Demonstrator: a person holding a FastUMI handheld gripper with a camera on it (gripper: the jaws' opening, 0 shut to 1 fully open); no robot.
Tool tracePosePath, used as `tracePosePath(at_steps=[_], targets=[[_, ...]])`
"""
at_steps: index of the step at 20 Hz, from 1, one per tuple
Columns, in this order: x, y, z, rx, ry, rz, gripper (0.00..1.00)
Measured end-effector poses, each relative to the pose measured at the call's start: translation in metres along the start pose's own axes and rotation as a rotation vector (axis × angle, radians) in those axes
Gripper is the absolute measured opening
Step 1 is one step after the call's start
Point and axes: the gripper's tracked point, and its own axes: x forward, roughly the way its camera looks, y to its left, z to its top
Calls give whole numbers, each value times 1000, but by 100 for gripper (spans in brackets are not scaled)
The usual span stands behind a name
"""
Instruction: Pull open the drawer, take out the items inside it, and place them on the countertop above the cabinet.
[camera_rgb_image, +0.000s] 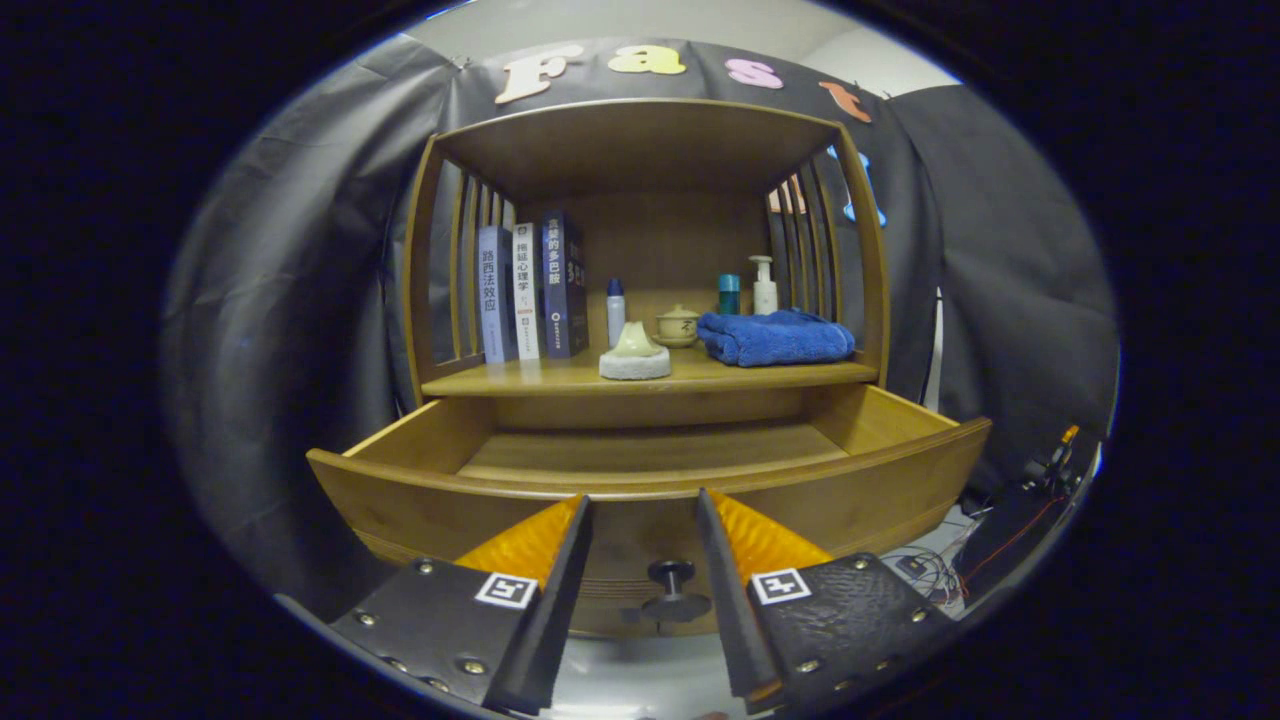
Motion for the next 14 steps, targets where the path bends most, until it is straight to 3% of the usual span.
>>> tracePosePath(at_steps=[6,14], targets=[[11,-5,8,33,-2,-10,90],[53,2,12,37,20,-8,91]])
